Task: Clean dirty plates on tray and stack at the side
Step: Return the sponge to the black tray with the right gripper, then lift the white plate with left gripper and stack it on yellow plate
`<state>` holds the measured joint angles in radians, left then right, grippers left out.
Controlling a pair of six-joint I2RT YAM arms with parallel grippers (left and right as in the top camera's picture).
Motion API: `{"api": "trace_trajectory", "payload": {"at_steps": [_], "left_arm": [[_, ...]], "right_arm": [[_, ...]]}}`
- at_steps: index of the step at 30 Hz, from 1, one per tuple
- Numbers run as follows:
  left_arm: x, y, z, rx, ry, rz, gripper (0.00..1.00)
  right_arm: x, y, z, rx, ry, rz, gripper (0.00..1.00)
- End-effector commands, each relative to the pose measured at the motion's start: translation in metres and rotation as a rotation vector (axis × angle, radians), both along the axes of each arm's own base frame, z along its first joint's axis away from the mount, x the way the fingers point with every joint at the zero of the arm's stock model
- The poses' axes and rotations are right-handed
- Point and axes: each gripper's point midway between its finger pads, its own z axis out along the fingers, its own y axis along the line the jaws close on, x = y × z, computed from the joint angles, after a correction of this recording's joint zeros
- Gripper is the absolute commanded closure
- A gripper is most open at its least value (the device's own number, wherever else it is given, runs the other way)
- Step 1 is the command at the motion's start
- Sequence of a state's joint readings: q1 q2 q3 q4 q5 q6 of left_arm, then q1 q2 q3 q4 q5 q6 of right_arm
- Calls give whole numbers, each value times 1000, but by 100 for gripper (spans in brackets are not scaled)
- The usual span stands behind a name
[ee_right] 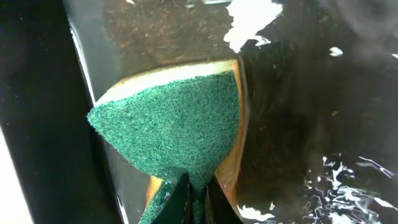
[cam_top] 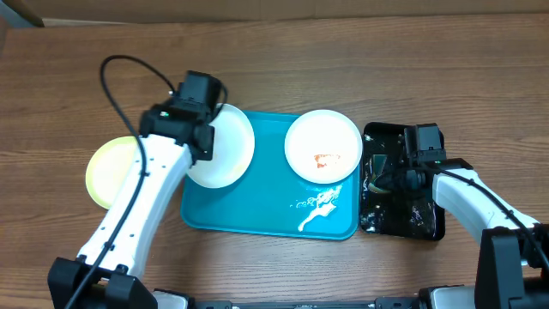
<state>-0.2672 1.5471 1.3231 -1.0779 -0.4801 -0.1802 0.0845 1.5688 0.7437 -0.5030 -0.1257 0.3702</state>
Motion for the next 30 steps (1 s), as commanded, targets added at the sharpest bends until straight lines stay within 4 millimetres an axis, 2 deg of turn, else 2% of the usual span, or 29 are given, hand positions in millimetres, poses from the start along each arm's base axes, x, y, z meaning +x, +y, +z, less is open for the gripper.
{"api": "trace_trajectory", "payload": {"at_steps": [1, 4, 9, 11, 15, 24, 30], "left_arm": [[5, 9, 28, 117, -115, 55, 96], [4, 6, 30, 122, -129, 66, 96], [2, 6, 29, 111, -138, 92, 96], [1, 6, 29, 108, -140, 103, 96], [1, 6, 30, 110, -145, 109, 96], [2, 11, 52, 281, -226, 105, 96], [3, -1, 68, 369, -296, 75, 96]], "right_arm": [[-8, 2, -6, 10, 67, 12, 96], [7, 2, 20, -1, 39, 35, 96], [29, -11, 66, -83, -34, 8, 96], [32, -14, 74, -98, -56, 2, 96], [24, -17, 64, -111, -22, 0, 96], [-12, -20, 8, -122, 87, 1, 96], [-16, -20, 2, -120, 89, 2, 96]]}}
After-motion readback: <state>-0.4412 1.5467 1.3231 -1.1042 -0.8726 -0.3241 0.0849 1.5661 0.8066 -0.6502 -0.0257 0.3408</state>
